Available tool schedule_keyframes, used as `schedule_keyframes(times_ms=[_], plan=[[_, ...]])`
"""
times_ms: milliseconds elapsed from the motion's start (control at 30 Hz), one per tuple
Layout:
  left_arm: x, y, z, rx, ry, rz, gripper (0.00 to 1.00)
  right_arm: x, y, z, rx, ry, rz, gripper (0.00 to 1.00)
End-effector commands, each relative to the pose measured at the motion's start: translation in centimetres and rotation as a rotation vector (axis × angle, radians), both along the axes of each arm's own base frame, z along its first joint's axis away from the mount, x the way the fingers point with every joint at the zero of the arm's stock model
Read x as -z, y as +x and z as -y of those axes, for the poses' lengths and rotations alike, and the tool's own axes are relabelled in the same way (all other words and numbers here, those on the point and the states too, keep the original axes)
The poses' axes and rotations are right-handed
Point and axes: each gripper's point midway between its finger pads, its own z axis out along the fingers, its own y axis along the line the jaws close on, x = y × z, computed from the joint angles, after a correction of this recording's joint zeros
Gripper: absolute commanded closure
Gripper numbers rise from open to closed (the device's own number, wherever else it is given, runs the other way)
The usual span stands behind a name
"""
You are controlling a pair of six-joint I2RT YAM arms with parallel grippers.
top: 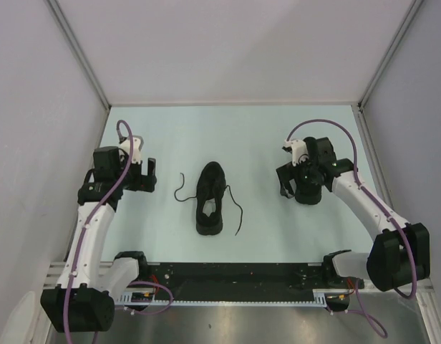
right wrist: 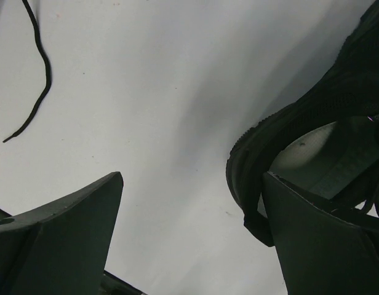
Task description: Tie the shoes
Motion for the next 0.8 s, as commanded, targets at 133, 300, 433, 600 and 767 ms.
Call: schedule_keyframes(times_ms=[133, 300, 433, 600, 767], plan=[[0.1, 1.3, 1.1, 0.132, 0.022, 0.037, 0.00, 0.0, -0.3, -3.9, -0.131, 0.040, 0.010, 0.00], [1.7, 1.7, 2.5, 0.224, 0.012, 0.017, 0.00, -0.4, -0.9, -5.2, -0.183, 0.020, 0.037, 0.00], [1.7, 2.2, 2.9, 0.228, -0.006, 0.025, 0.01, -1.3, -1.1, -3.9, -0.143, 0.001, 0.058, 0.00], [0.9, 2.8, 3.0, 0.219, -0.025, 0.041, 0.01, -2.7, -1.2, -0.1, -0.053, 0.002, 0.070, 0.00], [0.7, 3.0, 3.3, 0.234, -0.027, 0.042, 0.00, -4.0, 0.1, 4.9, 0.054, -0.017, 0.132, 0.00]])
